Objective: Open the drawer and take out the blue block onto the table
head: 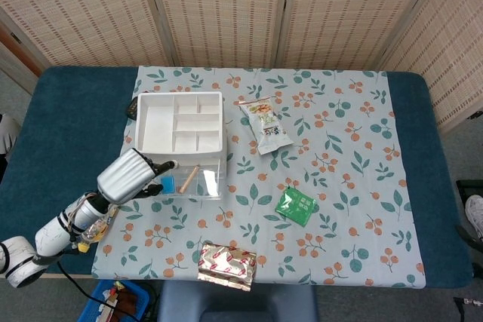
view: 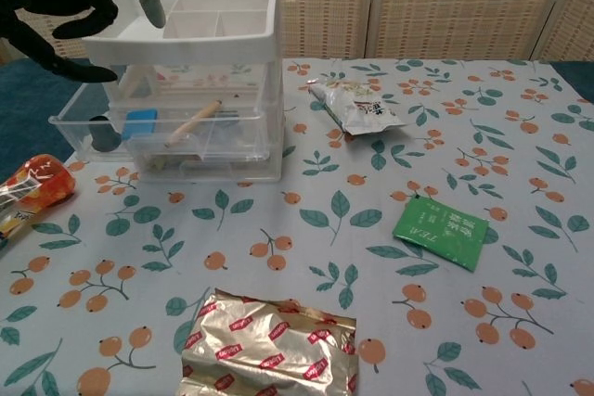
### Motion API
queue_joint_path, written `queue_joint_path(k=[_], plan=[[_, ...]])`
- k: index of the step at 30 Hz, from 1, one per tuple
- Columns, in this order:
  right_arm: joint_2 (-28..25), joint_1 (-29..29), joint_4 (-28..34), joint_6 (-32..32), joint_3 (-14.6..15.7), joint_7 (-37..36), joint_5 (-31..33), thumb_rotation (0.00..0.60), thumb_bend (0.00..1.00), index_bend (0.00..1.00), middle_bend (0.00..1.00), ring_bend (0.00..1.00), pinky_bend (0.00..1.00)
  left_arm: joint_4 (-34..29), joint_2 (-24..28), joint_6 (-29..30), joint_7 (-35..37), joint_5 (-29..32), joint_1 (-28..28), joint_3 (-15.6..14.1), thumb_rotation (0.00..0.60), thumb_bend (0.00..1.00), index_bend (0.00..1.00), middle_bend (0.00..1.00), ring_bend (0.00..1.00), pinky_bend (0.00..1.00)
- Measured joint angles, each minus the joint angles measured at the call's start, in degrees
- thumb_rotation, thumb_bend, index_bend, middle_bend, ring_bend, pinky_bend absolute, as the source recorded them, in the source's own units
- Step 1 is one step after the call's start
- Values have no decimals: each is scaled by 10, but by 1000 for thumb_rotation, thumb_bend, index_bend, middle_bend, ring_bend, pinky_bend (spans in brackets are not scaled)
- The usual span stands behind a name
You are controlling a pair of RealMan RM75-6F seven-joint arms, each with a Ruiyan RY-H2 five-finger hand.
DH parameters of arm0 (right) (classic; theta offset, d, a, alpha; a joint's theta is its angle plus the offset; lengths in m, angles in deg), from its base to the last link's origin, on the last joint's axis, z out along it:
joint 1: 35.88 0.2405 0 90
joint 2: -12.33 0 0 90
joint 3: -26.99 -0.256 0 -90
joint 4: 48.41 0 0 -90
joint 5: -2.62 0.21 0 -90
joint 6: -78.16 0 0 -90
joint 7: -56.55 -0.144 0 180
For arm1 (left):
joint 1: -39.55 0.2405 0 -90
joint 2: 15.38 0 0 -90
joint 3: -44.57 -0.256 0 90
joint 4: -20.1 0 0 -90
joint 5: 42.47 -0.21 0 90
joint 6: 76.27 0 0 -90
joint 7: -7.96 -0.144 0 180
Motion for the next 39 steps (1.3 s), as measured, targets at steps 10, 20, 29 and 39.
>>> queue_joint_path(k=[10, 20, 29, 39], plan=[[1, 2, -3, -8, 1, -2, 5, 600, 93, 0, 78, 34, 132, 86, -41, 15, -33, -41, -48, -13, 600, 13, 353, 858, 915, 1000], [6, 6, -8, -19, 1, -1, 13, 600, 93, 0, 78, 34, 132, 166, -86, 46, -62, -72, -81, -34, 600, 0, 341, 858, 915, 1000], [8, 8, -9, -23, 1, 0, 18, 600, 94, 0, 78, 34, 132, 173, -85, 44, -85, -58, -84, -52, 600, 0, 315, 858, 915, 1000], [12, 13, -6, -31, 0, 8, 20, 600, 94, 0, 78, 34, 132, 139, -52, 23, -110, -51, -85, -74, 600, 0, 305, 858, 920, 1000]])
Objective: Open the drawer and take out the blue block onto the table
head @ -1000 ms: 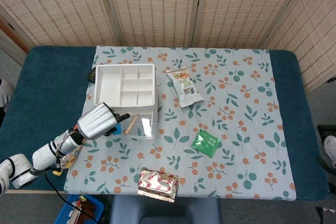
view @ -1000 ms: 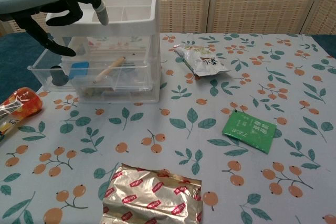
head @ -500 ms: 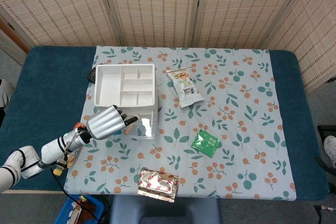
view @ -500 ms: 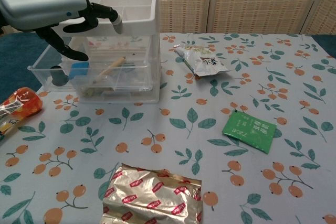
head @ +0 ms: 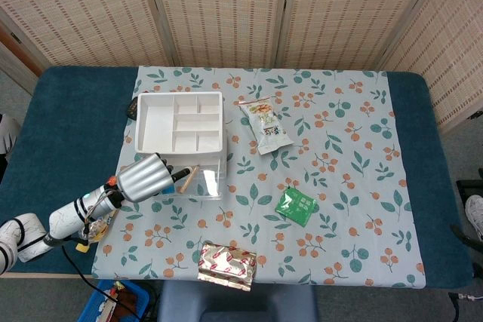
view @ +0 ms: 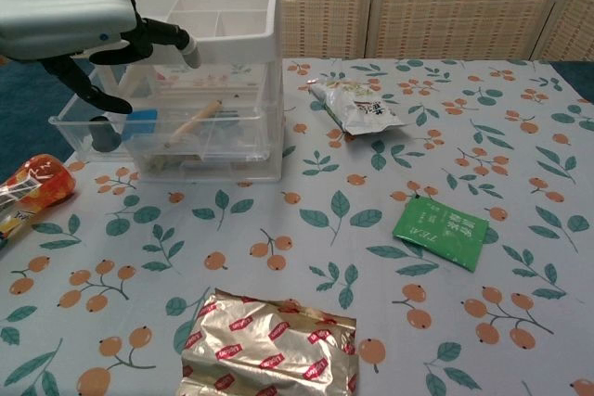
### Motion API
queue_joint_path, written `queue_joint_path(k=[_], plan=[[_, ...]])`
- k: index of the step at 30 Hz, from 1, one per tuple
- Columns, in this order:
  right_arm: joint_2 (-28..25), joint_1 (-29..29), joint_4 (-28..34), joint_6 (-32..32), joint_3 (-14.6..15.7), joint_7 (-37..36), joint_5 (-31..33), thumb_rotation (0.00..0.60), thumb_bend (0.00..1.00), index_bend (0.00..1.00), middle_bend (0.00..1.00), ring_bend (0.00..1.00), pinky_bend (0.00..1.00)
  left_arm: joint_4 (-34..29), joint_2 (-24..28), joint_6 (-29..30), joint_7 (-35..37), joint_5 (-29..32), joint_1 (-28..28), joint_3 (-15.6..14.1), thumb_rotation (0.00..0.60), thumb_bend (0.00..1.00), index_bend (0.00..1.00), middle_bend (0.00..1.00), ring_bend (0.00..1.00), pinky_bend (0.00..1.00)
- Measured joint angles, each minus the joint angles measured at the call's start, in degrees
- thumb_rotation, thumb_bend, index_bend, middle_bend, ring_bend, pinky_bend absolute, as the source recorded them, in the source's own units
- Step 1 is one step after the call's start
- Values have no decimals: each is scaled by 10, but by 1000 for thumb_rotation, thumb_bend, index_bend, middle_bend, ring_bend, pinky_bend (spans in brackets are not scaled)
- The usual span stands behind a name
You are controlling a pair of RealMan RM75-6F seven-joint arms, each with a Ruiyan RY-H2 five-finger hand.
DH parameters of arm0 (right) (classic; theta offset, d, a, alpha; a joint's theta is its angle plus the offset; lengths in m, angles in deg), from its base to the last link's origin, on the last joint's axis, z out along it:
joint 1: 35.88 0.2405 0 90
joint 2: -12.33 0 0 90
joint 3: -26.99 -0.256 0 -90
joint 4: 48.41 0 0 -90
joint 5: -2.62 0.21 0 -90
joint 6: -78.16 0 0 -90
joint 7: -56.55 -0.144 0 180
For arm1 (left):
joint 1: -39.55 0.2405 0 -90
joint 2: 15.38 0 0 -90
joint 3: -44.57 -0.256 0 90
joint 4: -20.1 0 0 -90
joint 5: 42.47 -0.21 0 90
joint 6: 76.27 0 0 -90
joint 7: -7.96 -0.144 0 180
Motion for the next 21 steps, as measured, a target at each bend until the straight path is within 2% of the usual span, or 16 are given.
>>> queue_joint_path(k=[7, 21], plan=[[0, 2, 5, -3, -1, 8, 5, 600, 93, 0, 78, 34, 133, 10, -7, -13, 2, 6, -9, -9, 600, 0, 297, 858, 920, 1000], [2, 4, 2, -6, -2, 7, 8, 600, 93, 0, 78, 34, 133, -32, 19, -44, -25, 20, -15, -20, 600, 0, 282, 858, 920, 1000]])
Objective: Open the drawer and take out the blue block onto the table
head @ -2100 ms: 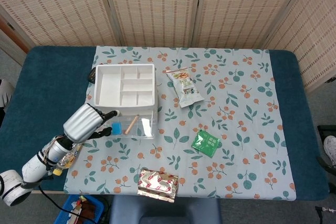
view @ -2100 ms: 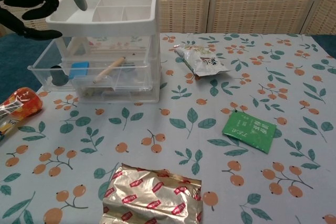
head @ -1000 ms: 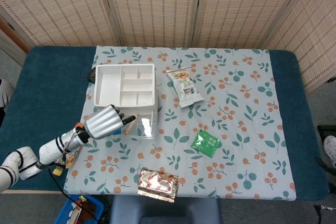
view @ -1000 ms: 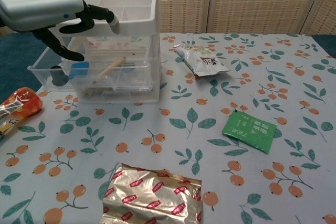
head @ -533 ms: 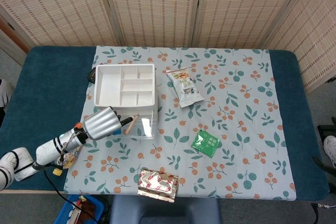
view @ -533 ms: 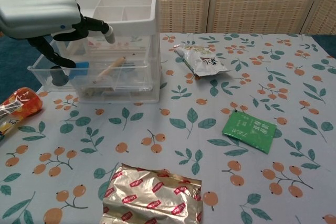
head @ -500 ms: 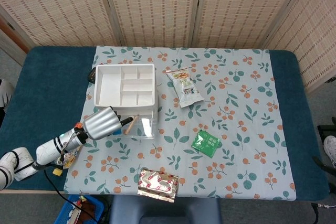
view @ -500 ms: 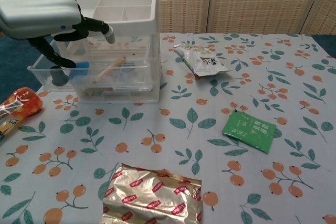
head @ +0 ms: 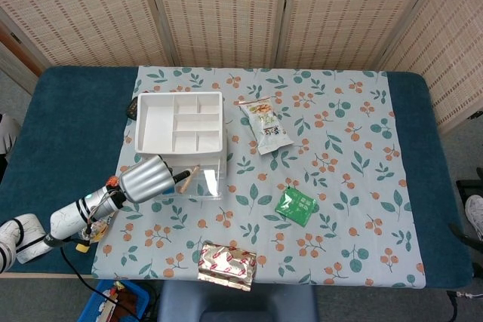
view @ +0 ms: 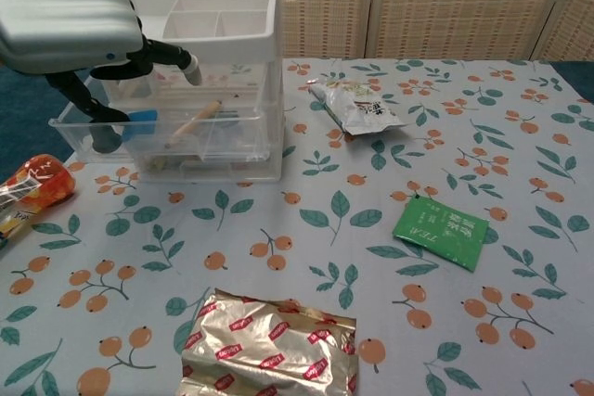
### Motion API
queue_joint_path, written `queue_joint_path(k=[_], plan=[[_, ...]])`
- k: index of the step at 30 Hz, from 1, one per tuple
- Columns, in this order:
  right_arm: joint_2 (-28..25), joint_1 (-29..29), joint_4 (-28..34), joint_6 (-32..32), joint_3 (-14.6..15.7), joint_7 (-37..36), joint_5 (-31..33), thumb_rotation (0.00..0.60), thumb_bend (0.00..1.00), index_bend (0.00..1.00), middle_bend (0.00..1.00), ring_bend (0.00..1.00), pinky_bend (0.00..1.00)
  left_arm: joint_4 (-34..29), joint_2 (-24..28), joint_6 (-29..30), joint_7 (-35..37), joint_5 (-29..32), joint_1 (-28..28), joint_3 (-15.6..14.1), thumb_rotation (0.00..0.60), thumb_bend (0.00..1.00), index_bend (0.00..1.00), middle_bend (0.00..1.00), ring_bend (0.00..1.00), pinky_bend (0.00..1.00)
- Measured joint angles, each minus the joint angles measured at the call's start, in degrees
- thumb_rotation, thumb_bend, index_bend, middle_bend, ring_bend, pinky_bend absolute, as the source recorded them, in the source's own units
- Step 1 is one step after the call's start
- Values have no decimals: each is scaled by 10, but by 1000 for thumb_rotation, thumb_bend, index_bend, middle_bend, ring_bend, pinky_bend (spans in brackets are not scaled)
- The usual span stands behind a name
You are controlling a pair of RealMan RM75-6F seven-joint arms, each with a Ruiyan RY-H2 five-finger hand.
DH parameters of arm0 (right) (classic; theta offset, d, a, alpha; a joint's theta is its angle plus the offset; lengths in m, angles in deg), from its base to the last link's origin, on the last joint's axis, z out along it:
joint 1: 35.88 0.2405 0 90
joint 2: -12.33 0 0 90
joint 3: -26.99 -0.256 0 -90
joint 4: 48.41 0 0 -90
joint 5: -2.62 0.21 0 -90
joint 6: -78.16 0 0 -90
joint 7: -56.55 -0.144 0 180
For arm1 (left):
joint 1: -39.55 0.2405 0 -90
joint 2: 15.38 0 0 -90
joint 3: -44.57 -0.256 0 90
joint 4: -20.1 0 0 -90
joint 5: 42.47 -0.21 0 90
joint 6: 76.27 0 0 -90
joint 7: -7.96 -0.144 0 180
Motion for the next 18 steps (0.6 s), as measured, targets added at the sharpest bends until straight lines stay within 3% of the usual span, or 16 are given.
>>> queue_joint_path(k=[18], plan=[[1, 1, -2, -1, -1, -3, 3, 600, 94, 0, 78, 34, 132, -53, 30, -42, -23, 26, -8, -2, 600, 0, 278, 858, 920, 1000]])
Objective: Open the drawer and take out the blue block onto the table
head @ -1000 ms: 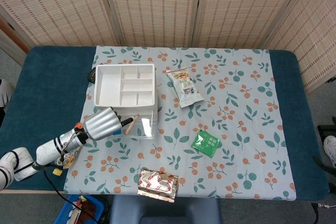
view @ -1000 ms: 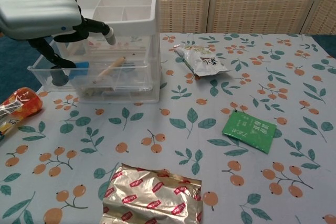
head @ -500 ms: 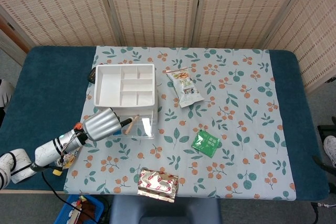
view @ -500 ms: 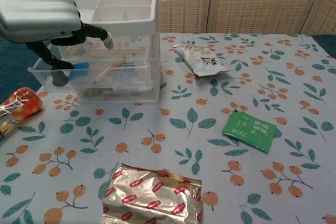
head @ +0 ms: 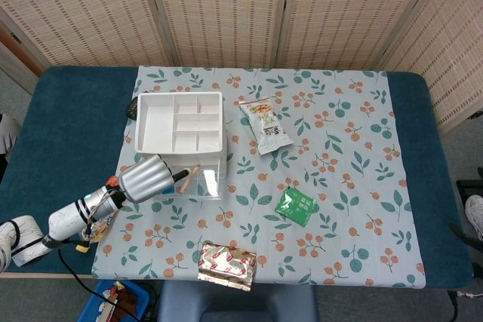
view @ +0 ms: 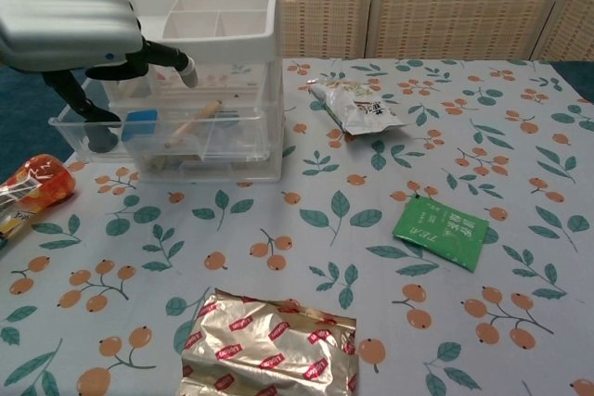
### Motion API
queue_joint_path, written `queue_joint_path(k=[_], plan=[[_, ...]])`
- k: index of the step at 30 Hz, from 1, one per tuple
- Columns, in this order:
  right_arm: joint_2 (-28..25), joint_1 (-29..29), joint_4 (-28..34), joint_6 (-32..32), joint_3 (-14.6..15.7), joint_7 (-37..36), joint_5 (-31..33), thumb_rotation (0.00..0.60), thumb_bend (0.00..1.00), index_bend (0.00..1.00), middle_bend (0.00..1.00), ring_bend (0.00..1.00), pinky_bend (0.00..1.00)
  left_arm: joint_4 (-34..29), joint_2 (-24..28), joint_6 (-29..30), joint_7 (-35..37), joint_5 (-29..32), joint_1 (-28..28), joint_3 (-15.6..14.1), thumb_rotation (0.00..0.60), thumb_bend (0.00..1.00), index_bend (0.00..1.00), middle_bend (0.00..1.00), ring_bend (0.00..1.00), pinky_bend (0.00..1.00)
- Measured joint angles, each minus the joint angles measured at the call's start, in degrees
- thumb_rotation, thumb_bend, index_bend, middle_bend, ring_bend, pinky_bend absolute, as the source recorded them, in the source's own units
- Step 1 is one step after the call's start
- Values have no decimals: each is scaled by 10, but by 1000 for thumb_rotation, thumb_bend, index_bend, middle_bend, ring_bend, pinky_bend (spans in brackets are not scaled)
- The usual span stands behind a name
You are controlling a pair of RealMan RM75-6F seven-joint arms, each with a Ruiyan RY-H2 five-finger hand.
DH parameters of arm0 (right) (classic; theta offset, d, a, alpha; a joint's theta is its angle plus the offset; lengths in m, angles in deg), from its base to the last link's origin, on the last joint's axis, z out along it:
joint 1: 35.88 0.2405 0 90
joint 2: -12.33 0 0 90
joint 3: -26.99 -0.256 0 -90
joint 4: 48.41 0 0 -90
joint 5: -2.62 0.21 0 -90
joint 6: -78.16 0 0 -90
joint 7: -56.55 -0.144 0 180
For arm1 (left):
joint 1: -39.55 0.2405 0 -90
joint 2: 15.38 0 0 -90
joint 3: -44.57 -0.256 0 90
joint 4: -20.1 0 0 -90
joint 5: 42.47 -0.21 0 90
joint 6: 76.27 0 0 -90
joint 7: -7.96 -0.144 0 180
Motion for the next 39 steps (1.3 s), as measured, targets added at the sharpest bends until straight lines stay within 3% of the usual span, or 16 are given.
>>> queue_joint_path(k=[23, 39], plan=[[0, -5, -4, 6, 1, -6, 0, 600, 93, 0, 78, 34, 132, 23, -33, 8, 27, 5, -21, 16, 600, 0, 275, 858, 920, 1000], [2, -2, -3, 3, 1, -4, -3, 600, 93, 0, 78, 34, 133, 14, -8, 10, 11, -12, -13, -9, 600, 0, 281, 858, 920, 1000]])
